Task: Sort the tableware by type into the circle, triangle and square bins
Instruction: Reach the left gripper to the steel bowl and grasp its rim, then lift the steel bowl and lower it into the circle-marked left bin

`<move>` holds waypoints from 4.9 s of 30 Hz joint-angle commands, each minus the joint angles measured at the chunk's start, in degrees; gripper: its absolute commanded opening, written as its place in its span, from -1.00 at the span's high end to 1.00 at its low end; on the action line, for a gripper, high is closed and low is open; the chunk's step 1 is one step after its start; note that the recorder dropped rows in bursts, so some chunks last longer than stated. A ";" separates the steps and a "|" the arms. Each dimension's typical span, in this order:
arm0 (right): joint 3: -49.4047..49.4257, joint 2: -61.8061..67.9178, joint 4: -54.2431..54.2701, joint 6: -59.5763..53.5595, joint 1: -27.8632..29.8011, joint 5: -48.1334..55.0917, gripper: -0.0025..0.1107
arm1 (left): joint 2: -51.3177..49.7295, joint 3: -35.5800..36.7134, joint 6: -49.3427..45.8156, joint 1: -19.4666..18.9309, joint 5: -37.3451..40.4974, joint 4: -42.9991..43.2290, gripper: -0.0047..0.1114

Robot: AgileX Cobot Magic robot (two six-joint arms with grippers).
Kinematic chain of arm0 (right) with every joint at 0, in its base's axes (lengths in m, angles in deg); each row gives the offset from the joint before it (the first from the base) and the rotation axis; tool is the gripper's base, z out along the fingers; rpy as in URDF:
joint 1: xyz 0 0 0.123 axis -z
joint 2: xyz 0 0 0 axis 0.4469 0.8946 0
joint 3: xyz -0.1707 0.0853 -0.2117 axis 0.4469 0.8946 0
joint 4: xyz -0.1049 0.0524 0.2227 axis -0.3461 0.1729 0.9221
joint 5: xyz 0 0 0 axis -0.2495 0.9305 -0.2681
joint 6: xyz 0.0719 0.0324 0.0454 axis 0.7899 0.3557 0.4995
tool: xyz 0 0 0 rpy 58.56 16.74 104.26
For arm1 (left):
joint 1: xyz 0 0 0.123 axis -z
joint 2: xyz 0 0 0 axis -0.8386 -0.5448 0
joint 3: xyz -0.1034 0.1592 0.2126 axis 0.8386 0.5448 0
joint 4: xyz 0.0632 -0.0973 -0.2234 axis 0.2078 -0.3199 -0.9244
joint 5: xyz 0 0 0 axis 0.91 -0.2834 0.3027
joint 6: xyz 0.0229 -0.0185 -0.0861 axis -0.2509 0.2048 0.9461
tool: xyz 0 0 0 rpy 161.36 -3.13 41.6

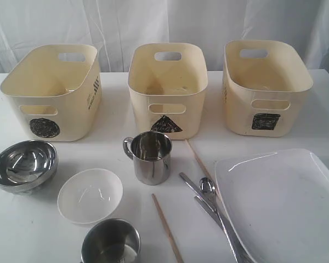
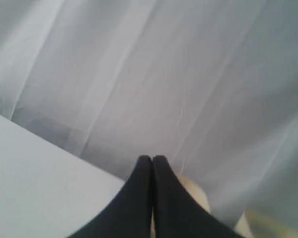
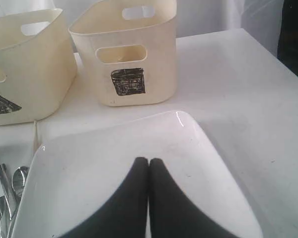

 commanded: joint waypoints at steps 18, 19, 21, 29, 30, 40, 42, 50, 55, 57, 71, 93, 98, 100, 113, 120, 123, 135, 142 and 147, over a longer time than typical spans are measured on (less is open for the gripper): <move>0.12 -0.37 -0.17 0.35 0.08 -0.38 0.96 | -50.18 -25.86 30.89 0.17 50.63 62.73 0.82; 0.12 -0.37 -0.17 0.35 0.08 -0.38 0.96 | -51.59 -25.86 30.89 0.17 48.27 61.23 0.62; 0.12 -0.37 -0.17 0.35 0.08 -0.38 0.96 | -53.20 -25.86 30.89 0.17 43.22 57.91 0.24; 0.12 -0.37 -0.17 0.35 0.08 -0.38 0.96 | -62.95 -25.86 30.89 0.17 28.58 57.50 -0.19; 0.12 -0.37 -0.17 0.35 0.08 -0.38 0.96 | -63.98 -25.86 30.89 0.17 27.50 57.36 -0.19; 0.12 -0.37 -0.17 0.35 0.08 -0.38 0.96 | -70.72 -25.86 30.89 0.17 27.15 57.36 -0.19; 0.12 -0.37 -0.17 0.35 0.08 -0.38 0.96 | -71.61 -25.86 30.89 0.17 27.15 57.36 -0.19; 0.12 -0.37 -0.17 0.35 0.08 -0.38 0.96 | -73.01 -25.86 30.89 0.17 27.15 56.41 -0.12; 0.12 -0.37 -0.17 0.35 0.08 -0.38 0.96 | -73.01 -25.86 30.89 0.17 27.96 56.04 0.21; 0.12 -0.37 -0.17 0.35 0.08 -0.38 0.96 | -73.01 -25.86 30.89 0.17 28.86 56.04 0.43; 0.12 -0.37 -0.17 0.35 0.08 -0.38 0.96 | -66.00 -26.09 31.02 0.17 37.80 55.92 0.92; 0.12 -0.37 -0.17 0.35 0.08 -0.38 0.96 | -47.93 -33.34 29.57 0.17 -4.23 56.15 0.92; 0.12 -0.37 -0.17 0.35 0.08 -0.38 0.96 | -58.72 -34.09 29.30 0.17 -25.84 56.14 0.92; 0.12 -0.37 -0.17 0.35 0.08 -0.38 0.96 | -64.29 -35.86 26.69 0.17 -27.65 55.75 0.92; 0.12 -0.37 -0.17 0.35 0.08 -0.38 0.96 | -80.49 -52.37 23.40 1.10 -2.09 62.94 0.50; 0.12 -0.37 -0.17 0.35 0.08 -0.38 0.96 | -80.53 -52.43 23.58 3.61 0.67 64.29 0.14; 0.12 -0.37 -0.17 0.35 0.08 -0.38 0.96 | -80.39 -52.43 23.58 4.58 1.01 64.29 0.02; 0.12 -0.37 -0.17 0.35 0.08 -0.38 0.96 | -75.20 -52.43 24.93 5.24 7.96 64.29 -0.01; 0.12 -0.37 -0.17 0.35 0.08 -0.38 0.96 | -65.46 -52.43 34.75 5.24 21.63 63.61 -0.01; 0.12 -0.37 -0.17 0.35 0.08 -0.38 0.96 | -59.96 -52.12 28.73 5.24 61.10 45.99 -0.01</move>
